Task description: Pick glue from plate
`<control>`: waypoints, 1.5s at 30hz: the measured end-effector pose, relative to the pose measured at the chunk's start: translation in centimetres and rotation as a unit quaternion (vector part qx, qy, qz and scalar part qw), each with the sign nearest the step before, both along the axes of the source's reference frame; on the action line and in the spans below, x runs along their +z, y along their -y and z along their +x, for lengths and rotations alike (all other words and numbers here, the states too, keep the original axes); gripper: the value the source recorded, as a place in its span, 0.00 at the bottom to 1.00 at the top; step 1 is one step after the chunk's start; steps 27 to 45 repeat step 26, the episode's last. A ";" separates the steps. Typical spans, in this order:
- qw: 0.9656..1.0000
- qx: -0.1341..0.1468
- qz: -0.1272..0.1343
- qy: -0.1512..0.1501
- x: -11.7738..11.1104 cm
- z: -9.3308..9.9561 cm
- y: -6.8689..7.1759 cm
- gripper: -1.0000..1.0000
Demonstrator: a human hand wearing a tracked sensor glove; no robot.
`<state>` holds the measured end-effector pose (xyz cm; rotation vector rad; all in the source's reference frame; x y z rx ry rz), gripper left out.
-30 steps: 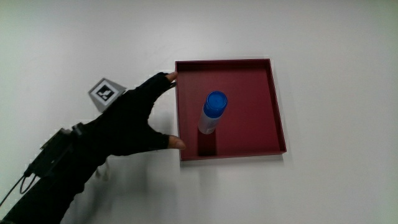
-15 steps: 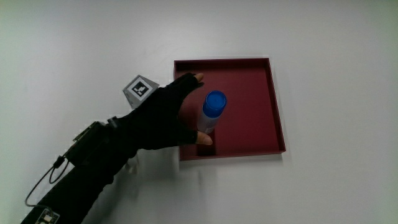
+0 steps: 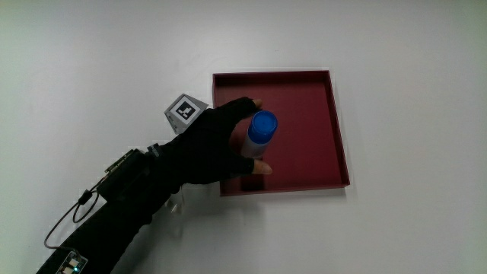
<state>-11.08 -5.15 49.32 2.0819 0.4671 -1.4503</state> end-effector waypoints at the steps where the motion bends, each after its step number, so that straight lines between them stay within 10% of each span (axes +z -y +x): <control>1: 1.000 -0.006 0.002 0.006 -0.1 0.0 0.0 0.69; 11: 0.999 -0.018 0.030 0.011 -0.3 0.1 -0.2 1.00; 17: 0.997 -0.020 0.072 -0.001 -0.2 0.2 -0.6 1.00; 26: 0.997 -0.041 0.019 -0.061 -3.0 -0.6 -0.3 1.00; 45: 0.997 -0.041 0.019 -0.061 -3.0 -0.6 -0.3 1.00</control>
